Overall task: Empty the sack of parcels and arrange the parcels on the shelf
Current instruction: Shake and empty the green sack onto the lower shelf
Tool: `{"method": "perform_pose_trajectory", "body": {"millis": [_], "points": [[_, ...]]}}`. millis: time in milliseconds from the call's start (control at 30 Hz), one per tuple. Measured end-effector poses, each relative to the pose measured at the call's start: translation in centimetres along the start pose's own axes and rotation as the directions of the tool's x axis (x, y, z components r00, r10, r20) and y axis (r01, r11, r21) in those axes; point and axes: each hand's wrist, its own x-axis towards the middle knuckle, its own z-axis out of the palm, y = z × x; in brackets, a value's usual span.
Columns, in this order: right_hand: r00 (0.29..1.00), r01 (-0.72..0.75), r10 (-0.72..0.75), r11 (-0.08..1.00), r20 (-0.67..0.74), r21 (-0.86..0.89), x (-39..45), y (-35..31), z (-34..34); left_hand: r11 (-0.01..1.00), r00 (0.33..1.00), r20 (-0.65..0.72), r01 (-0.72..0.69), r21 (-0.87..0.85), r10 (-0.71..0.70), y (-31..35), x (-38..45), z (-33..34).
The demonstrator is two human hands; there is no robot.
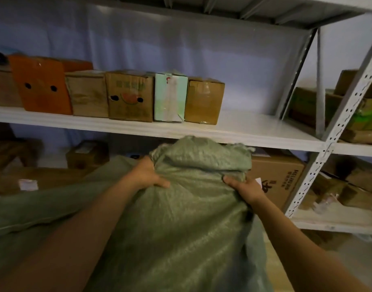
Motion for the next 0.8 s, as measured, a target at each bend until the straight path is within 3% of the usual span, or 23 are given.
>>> {"method": "perform_pose_trajectory", "body": {"millis": [33,100,200,300,367,467,533,633,700,800], "points": [[0.997,-0.059,0.058,0.998,0.049,0.034,-0.2,0.6,-0.1,0.99,1.0,0.007,0.002,0.14,-0.003,0.0,-0.2,0.1],[0.985,-0.115,0.103,0.99,0.137,0.082,-0.3,0.7,0.2,0.991,0.995,-0.099,0.016,0.131,-0.003,2.1,0.0,-0.6],[0.997,0.021,-0.029,0.994,0.073,0.103,0.0,-1.0,0.8,0.983,0.941,-0.301,-0.18,-0.047,0.158,7.2,0.9,-2.5],[0.995,0.1,-0.095,0.98,-0.034,0.169,0.3,-2.5,1.2,0.812,0.89,-0.389,-0.402,-0.424,0.237,10.3,0.7,-3.1],[0.996,0.072,-0.063,0.984,-0.058,0.16,0.0,-1.2,1.7,0.798,0.921,-0.326,-0.357,-0.486,0.213,8.5,1.3,-1.1],[0.999,-0.012,0.018,0.994,-0.048,0.112,-1.1,2.7,2.7,0.953,0.977,-0.16,-0.177,-0.247,0.14,0.6,2.5,3.9],[0.999,-0.038,0.038,0.992,0.006,0.121,-0.9,3.4,3.1,0.96,0.986,-0.156,-0.101,-0.262,0.061,-2.1,2.5,5.2],[1.0,0.026,-0.026,0.998,-0.008,0.049,0.2,0.8,3.4,0.9,0.947,-0.32,-0.121,-0.419,-0.022,2.4,3.8,2.5],[0.988,0.131,-0.115,0.977,-0.103,0.167,1.3,-2.1,3.1,0.836,0.916,-0.4,-0.242,-0.493,0.029,7.0,4.0,-0.9],[0.965,0.215,-0.147,0.919,-0.218,0.33,2.2,-5.9,1.8,0.643,0.909,-0.41,-0.356,-0.679,0.07,9.1,2.8,-2.3]]}}
